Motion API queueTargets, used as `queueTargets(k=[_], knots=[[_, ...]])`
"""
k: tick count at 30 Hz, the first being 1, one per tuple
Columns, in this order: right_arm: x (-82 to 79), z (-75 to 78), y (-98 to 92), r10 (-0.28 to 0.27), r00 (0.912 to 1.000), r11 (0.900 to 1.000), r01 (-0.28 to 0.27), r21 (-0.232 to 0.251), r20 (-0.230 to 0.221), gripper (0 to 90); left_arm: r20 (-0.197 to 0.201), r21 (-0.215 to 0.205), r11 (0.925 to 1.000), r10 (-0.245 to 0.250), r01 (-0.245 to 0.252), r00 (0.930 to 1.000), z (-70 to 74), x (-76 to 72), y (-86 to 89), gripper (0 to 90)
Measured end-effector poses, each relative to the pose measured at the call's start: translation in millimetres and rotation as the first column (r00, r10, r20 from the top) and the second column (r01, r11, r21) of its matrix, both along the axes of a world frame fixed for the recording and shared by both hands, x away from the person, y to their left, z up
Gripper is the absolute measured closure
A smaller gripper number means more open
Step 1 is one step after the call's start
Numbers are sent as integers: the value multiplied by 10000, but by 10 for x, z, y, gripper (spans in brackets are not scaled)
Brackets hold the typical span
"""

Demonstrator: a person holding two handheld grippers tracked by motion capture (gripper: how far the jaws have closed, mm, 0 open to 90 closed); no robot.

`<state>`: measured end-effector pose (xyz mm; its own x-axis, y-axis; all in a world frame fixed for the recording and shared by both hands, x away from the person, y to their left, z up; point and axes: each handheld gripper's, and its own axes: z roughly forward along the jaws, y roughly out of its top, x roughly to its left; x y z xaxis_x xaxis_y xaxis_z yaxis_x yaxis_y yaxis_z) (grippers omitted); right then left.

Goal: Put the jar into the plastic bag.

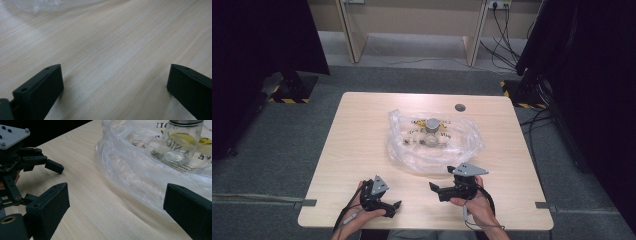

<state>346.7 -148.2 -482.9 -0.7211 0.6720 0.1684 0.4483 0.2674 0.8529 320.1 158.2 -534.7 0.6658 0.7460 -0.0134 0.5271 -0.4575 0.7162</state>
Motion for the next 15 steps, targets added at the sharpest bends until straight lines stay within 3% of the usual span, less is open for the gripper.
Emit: queueTargets(k=[15], knots=[[-55, -72, -133, -242, 9997, 9994, 243, -261, 29, 68, 1, 0, 10000, 3, -3, 10000, 0, 0, 0, 0]])
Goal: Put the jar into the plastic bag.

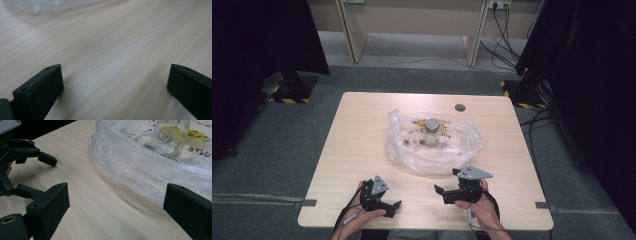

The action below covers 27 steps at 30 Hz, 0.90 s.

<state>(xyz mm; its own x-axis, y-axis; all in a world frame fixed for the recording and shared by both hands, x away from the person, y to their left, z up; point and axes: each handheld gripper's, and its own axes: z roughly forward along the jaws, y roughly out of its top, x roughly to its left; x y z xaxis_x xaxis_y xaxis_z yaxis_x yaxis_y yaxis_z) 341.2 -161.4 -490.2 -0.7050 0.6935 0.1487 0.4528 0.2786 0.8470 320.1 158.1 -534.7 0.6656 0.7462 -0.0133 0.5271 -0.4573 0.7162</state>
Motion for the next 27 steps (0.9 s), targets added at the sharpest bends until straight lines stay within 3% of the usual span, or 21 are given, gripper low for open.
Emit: queueTargets(k=[27], knots=[[-161, -58, -188, -196, 9998, 9998, 196, -94, 28, 68, 9, 6, 10000, 8, -8, 10000, 0, -1, -1, 0]])
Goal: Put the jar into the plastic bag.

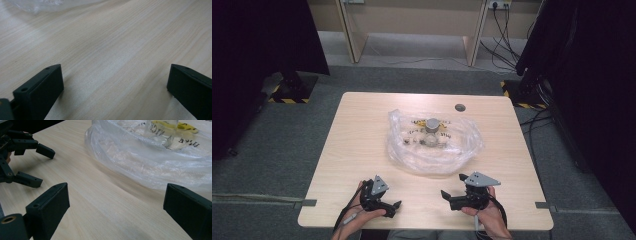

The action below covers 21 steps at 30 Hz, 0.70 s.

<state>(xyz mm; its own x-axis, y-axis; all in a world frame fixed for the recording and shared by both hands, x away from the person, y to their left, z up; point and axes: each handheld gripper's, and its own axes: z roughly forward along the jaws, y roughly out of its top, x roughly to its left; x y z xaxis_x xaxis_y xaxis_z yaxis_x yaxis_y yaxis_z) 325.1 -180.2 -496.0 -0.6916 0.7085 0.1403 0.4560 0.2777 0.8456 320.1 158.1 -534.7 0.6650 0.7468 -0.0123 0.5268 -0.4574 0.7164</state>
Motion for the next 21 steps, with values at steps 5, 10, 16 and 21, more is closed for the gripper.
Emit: queueTargets(k=[5, 10, 16, 21], knots=[[-22, -4, -29, -71, 10000, 10000, 71, 16, 8, 68, 0, 0, 10000, 1, -1, 10000, 0, 0, 0, 0], [-39, -18, -56, -116, 9999, 9999, 116, 1, -5, 68, 1, 2, 10000, 1, -1, 10000, 0, 0, 0, 0], [-70, -37, -92, -159, 9998, 9999, 159, 9, -77, 68, 4, 3, 10000, 1, -1, 10000, 0, 0, 0, 0], [-98, -58, -130, -212, 9997, 9998, 213, 22, -130, 68, 5, 2, 10000, 4, -4, 10000, 0, -1, 0, 0]])
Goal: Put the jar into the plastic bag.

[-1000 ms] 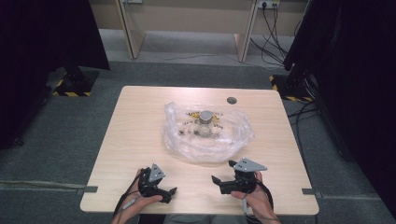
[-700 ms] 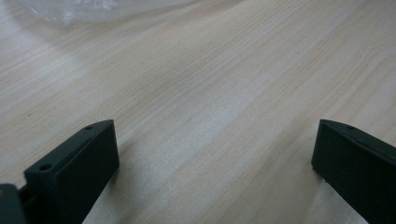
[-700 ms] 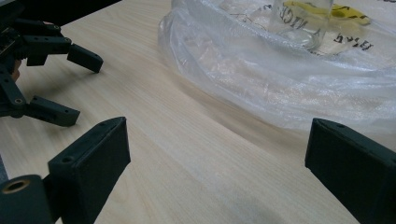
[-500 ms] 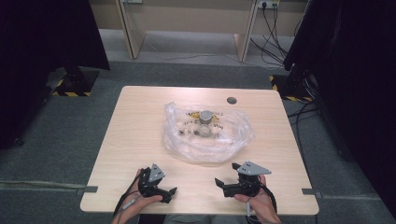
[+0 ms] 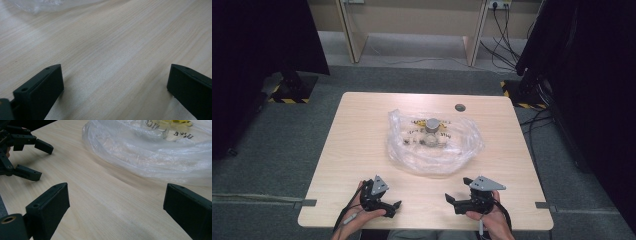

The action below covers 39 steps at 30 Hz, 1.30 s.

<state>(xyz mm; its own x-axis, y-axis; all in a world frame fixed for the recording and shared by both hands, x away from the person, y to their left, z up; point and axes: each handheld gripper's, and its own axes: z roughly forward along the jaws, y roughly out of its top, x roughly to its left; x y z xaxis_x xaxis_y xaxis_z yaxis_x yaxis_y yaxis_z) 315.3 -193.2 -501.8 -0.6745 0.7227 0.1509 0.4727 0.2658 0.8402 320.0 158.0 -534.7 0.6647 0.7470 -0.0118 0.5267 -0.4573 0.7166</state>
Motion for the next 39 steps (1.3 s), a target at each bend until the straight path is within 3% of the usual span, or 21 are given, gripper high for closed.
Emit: queueTargets(k=[39], knots=[[-153, -66, -163, -287, 9995, 9996, 288, 65, -166, 68, 1, -3, 10000, 20, -20, 10000, 0, -2, -1, 0]])
